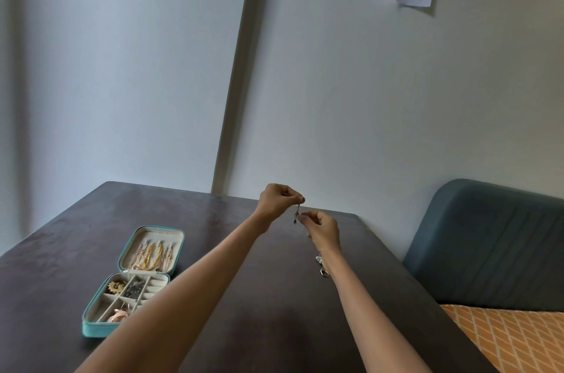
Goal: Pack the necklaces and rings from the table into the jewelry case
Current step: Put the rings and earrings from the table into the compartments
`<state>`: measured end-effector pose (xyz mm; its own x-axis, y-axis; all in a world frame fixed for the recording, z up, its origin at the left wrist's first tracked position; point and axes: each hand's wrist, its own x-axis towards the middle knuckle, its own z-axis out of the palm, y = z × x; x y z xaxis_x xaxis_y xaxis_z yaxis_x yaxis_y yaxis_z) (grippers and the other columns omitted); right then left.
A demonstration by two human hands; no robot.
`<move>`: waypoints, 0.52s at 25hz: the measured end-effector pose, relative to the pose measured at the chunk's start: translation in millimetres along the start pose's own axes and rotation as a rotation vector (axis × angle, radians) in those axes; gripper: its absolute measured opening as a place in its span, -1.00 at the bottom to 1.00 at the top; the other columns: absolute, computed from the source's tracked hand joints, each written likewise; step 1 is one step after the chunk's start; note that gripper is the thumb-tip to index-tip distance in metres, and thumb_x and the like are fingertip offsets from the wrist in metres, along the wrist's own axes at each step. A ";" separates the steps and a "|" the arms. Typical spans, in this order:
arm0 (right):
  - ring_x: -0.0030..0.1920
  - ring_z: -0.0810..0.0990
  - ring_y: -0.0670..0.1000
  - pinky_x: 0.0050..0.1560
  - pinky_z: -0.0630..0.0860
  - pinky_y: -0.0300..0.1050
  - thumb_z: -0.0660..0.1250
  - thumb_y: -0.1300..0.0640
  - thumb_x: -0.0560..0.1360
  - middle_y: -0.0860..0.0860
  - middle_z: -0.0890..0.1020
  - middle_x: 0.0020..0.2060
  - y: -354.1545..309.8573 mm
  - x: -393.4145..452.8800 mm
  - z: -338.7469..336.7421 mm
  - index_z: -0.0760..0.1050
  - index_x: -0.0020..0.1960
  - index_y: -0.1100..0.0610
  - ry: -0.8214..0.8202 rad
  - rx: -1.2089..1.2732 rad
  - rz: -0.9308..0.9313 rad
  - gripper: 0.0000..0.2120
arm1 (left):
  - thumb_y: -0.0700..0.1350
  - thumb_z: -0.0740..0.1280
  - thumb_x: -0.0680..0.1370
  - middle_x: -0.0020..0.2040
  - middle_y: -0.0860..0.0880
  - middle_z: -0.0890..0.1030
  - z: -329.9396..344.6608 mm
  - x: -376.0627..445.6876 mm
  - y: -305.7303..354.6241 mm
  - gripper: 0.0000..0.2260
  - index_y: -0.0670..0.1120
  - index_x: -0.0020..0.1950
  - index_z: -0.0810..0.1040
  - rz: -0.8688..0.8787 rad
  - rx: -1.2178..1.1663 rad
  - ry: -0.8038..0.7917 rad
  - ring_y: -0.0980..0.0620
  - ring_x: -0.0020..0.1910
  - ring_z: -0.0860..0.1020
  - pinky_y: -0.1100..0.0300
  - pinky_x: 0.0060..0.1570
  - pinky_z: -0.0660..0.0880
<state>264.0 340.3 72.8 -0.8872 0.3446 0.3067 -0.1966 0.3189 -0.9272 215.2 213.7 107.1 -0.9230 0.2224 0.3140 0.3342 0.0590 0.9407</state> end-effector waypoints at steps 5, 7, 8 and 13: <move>-0.17 0.53 -0.01 -0.16 0.48 -0.20 0.44 0.04 0.43 -0.04 0.57 -0.21 -0.5 -4.4 4.0 0.47 -0.08 0.06 -0.030 0.061 -0.015 -0.82 | -0.20 0.41 0.47 -0.10 -0.04 0.69 -9.8 0.1 8.1 -0.94 -0.18 -0.14 0.65 0.015 0.021 -0.002 0.23 -0.18 0.59 0.47 -0.29 0.39; -0.14 0.54 -0.06 -0.15 0.47 -0.23 0.47 -0.04 0.38 -0.04 0.57 -0.18 -2.7 -5.1 9.0 0.46 -0.03 0.07 -0.026 -0.020 -0.051 -0.71 | -0.20 0.42 0.46 -0.10 -0.04 0.69 -11.7 -0.7 11.6 -0.93 -0.19 -0.13 0.65 0.021 0.028 -0.023 0.23 -0.18 0.60 0.49 -0.32 0.39; -0.16 0.53 -0.07 -0.17 0.46 -0.25 0.48 -0.04 0.37 -0.04 0.58 -0.19 -3.7 -4.7 11.9 0.47 -0.03 0.09 -0.012 -0.046 -0.079 -0.69 | -0.20 0.42 0.46 -0.12 -0.03 0.69 -12.2 -0.9 13.1 -0.94 -0.19 -0.13 0.65 0.022 0.033 -0.035 0.23 -0.20 0.60 0.50 -0.34 0.40; -0.24 0.59 -0.14 -0.26 0.43 -0.38 0.41 0.09 0.46 -0.06 0.64 -0.30 -5.1 -2.4 16.4 0.58 -0.12 0.14 0.064 -0.034 -0.128 -0.88 | -0.21 0.43 0.45 -0.13 -0.03 0.69 -17.0 -1.0 13.9 -0.94 -0.19 -0.13 0.66 0.026 0.036 -0.015 0.20 -0.18 0.61 0.44 -0.28 0.41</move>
<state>260.4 323.4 73.2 -0.8270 0.3548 0.4361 -0.2911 0.3933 -0.8721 217.5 197.8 122.1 -0.9112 0.2386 0.3358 0.3647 0.0885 0.9269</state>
